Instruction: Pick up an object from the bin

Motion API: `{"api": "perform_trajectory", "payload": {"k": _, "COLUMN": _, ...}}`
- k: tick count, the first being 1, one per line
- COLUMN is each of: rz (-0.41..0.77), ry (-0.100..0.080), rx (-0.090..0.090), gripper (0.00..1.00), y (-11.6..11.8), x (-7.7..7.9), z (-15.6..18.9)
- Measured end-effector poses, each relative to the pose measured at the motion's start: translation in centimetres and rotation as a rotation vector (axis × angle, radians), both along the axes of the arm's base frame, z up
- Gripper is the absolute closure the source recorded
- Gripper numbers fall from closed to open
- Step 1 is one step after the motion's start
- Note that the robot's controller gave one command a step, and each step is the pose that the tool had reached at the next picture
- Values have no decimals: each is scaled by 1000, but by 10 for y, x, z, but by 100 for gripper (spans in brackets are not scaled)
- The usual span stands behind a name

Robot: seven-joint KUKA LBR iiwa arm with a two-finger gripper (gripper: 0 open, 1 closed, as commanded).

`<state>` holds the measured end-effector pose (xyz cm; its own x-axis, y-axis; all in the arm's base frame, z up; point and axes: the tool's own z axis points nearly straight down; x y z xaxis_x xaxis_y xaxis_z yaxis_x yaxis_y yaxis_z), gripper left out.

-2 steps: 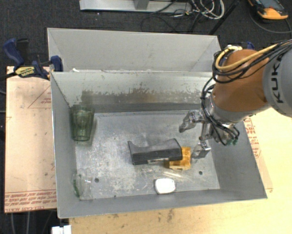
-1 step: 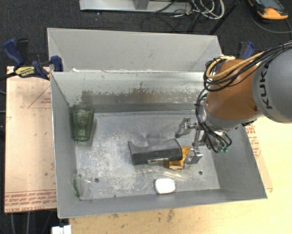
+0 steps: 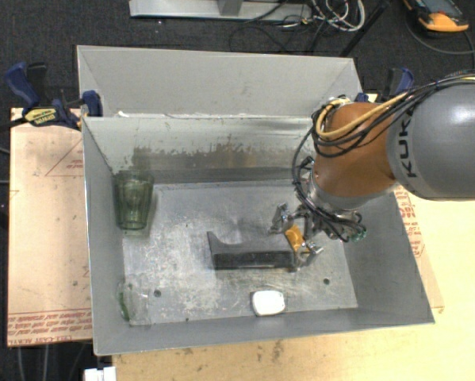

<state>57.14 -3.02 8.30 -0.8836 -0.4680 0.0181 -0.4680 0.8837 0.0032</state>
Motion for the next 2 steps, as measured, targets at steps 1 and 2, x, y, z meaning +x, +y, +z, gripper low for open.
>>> {"api": "perform_trajectory", "payload": {"k": 1, "rz": 0, "ry": 0, "rx": 0, "gripper": 100, "y": 0, "x": 0, "z": 0}}
{"api": "perform_trajectory", "payload": {"k": 2, "rz": -2, "ry": -12, "rx": 6, "gripper": 100, "y": 5, "x": -2, "z": 35}}
